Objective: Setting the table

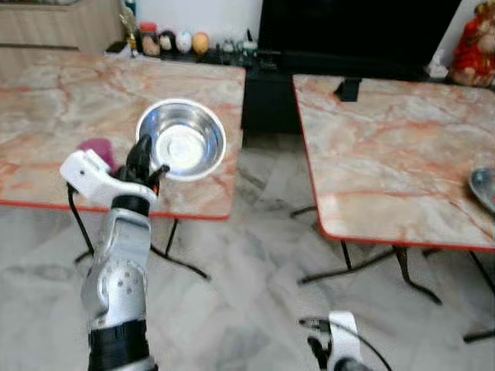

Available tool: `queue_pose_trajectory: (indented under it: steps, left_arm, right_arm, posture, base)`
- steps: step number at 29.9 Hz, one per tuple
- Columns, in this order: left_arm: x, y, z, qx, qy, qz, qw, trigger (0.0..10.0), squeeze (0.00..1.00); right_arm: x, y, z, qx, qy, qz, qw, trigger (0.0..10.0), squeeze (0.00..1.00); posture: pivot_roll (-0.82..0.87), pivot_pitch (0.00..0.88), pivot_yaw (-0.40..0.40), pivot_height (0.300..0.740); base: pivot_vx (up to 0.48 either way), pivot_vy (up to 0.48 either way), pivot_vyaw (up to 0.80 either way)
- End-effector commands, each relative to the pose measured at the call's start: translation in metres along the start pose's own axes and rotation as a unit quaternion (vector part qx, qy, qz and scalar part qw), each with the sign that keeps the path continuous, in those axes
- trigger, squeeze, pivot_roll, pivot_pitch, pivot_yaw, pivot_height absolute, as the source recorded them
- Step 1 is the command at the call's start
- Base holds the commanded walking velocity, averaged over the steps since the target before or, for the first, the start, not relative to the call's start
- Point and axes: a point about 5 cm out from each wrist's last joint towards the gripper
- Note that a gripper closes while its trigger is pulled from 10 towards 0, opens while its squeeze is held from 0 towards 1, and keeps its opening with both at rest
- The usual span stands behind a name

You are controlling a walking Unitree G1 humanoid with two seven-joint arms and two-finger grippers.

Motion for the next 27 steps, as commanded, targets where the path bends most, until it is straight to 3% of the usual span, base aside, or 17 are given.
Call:
queue_pose_trajectory:
  steps: [1,27]
  left_arm:
    - [0.0012,-0.0026,0.0069,-0.003,-0.012,-0.003,1.000,10.0,0.00]
    - [0.0010,-0.0012,0.0003,0.005,-0.005,-0.002,1.000,10.0,0.00]
  right_arm:
    - [-0.0007,0.0001,0.0071,0.002,-0.009,0.000,1.000,10.0,0.00]
    - [-0.0009,0.0002,0.0082,-0.001,-0.010,0.001,1.000,10.0,0.00]
  posture:
    - [0.00,0.000,-0.064,0.719]
    - [-0.03,0.000,-0.076,0.719]
  base:
    - [0.000,-0.435,0.00]
    - [0.000,-0.436,0.00]
Point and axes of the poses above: a point about 5 cm out from each wrist's last joint towards the gripper, its own x axis pointing out of the wrist towards the gripper, its own y axis along the axis of the wrist's last joint, z = x × y
